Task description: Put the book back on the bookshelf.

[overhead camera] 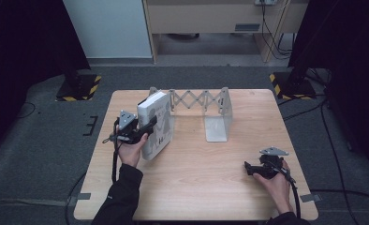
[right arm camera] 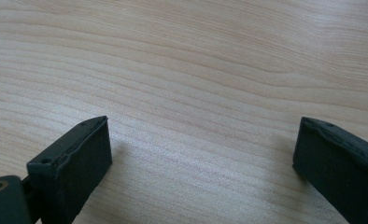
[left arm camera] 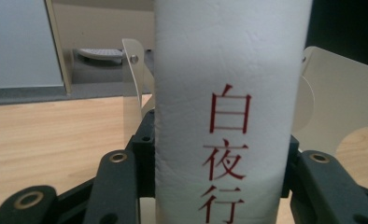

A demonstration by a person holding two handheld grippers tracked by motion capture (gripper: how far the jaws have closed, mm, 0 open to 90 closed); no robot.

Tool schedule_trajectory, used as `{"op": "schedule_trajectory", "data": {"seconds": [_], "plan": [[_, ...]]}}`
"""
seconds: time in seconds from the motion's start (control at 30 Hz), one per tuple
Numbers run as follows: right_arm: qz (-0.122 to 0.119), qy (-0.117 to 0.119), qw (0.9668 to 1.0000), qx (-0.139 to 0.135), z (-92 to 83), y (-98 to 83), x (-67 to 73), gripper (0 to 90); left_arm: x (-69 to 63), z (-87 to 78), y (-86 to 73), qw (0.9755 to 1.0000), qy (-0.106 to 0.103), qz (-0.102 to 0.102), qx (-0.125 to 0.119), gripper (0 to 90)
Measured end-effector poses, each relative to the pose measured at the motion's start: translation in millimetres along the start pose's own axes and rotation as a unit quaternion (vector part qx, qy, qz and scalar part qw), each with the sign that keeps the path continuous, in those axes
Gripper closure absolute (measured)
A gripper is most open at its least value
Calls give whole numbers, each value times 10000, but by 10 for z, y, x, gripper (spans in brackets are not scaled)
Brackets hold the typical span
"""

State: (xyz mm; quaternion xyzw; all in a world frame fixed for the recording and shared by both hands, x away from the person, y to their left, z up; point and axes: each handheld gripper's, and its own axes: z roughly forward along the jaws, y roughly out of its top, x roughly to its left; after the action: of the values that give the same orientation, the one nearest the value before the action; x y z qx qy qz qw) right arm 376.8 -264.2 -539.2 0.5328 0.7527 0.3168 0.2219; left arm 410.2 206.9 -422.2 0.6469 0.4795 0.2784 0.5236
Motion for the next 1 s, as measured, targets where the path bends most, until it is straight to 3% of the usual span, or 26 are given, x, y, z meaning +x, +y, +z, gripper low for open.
{"op": "schedule_trajectory", "data": {"seconds": [0.5,0.83,1.0], "plan": [[1,1,10000,0,0,0,0,48,0,-278,-238,9998,27,-20,186,511],[1,-1,10000,0,0,0,1,47,8,-332,-337,9997,54,-81,212,510],[0,-2,10000,-1,0,0,1,48,-23,-302,-370,9998,61,-14,171,509]]}}
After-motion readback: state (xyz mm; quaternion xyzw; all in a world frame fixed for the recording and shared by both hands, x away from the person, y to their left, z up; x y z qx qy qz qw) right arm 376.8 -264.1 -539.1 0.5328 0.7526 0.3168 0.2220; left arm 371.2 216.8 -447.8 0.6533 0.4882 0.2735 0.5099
